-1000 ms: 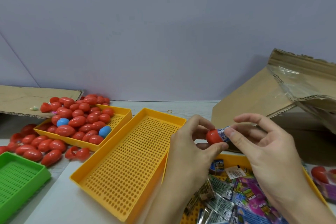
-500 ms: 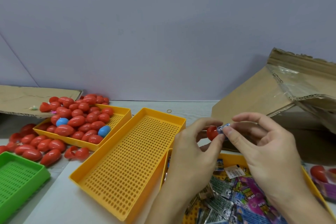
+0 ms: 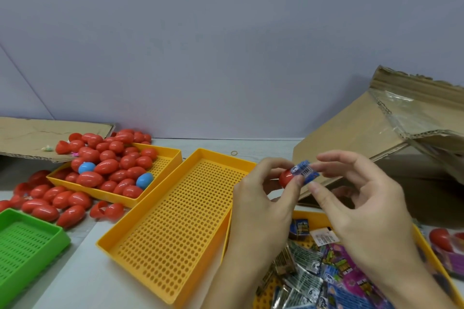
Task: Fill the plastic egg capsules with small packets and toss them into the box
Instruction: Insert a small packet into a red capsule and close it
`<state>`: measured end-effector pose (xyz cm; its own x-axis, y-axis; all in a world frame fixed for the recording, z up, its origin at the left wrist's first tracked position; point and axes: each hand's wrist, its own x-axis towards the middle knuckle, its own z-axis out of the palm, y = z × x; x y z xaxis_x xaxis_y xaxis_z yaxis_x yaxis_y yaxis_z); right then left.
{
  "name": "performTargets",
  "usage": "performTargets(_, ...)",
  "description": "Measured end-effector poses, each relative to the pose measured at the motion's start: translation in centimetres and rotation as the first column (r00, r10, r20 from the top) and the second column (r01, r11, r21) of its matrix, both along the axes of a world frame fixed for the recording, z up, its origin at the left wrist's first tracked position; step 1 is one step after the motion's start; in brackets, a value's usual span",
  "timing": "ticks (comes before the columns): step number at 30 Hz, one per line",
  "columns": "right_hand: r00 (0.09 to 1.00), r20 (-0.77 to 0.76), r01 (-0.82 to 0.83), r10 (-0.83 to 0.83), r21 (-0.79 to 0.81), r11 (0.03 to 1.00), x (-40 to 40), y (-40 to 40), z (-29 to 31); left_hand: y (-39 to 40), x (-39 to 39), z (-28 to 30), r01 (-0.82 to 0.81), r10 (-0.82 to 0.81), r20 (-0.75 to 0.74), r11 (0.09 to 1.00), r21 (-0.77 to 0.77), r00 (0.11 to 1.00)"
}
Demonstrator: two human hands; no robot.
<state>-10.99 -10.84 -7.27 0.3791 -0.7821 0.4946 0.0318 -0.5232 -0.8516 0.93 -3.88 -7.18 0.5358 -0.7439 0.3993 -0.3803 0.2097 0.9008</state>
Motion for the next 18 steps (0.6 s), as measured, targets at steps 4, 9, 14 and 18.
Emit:
performTargets(4,0.985,-0.164,0.028,-0.052,-0.144,0.989,0.29,0.47,-0.09,0.0,-0.04,-0.05,0.008,-0.008,-0.023,1.0,0.008,1.0)
performTargets(9,0.95,-0.265,0.073,-0.165,-0.324,0.943,0.5,0.52,-0.08,-0.06,-0.39,-0.07,0.024,-0.023,-0.042,0.999,0.022,0.999)
performTargets(14,0.929,-0.281,0.12,-0.242,-0.39,0.913,0.56,0.72,0.29,-0.13,-0.49,0.03,0.013,-0.012,-0.039,1.0,0.018,0.999)
performTargets(18,0.954,-0.246,0.087,-0.171,-0.319,0.944,0.51,0.76,0.18,-0.1,-0.61,-0.02,0.032,-0.029,-0.075,0.999,0.034,0.997)
